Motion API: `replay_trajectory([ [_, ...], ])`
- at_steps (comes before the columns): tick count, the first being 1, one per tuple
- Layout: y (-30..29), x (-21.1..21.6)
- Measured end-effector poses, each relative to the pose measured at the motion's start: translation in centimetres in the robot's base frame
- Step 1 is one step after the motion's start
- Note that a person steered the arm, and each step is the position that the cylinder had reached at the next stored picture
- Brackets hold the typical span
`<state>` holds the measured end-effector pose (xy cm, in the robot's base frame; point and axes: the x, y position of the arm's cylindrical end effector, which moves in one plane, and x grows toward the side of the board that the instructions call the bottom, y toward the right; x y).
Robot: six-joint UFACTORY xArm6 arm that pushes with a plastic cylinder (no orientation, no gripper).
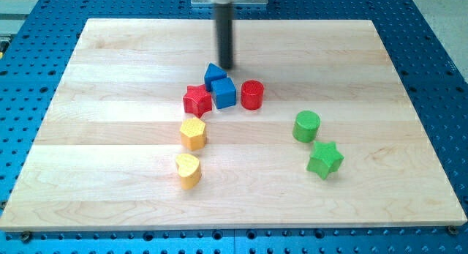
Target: Slide the red circle into the cube
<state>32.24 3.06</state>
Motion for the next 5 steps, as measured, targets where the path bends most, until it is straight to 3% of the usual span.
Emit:
replay_trajectory([
  [1, 6.5, 5.9],
  [2, 6.1, 10.2],
  [3, 4.2, 10.3],
  [5, -7.7, 11.3],
])
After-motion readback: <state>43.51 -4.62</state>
